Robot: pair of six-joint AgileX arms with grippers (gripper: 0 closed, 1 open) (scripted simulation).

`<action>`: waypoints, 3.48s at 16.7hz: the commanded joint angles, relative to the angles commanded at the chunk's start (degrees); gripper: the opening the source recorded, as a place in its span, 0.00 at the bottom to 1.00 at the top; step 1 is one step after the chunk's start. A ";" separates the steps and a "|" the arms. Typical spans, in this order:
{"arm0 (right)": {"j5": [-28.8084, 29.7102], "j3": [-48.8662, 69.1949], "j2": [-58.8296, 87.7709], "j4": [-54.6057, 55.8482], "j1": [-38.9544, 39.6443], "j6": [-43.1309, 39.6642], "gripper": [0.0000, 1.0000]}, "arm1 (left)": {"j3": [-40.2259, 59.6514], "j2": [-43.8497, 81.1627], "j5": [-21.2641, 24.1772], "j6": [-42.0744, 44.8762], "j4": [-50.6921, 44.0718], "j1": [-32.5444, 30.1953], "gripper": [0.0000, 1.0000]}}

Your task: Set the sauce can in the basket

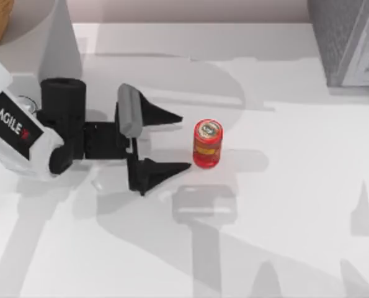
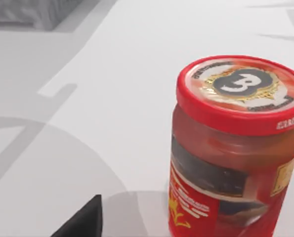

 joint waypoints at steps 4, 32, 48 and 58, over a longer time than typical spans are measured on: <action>0.00 0.00 0.00 0.00 0.00 0.00 1.00 | 0.67 0.41 -0.70 -1.01 0.66 -0.84 1.00; 0.00 0.00 0.00 0.00 0.00 0.00 1.00 | 7.77 7.31 -7.88 -8.58 7.21 -8.95 0.00; 0.00 0.00 0.00 0.00 0.00 0.00 1.00 | 3.85 -12.64 -0.39 19.32 -28.85 -1.54 0.00; 0.00 0.00 0.00 0.00 0.00 0.00 1.00 | -2.55 -39.88 8.06 59.95 -90.36 14.65 0.00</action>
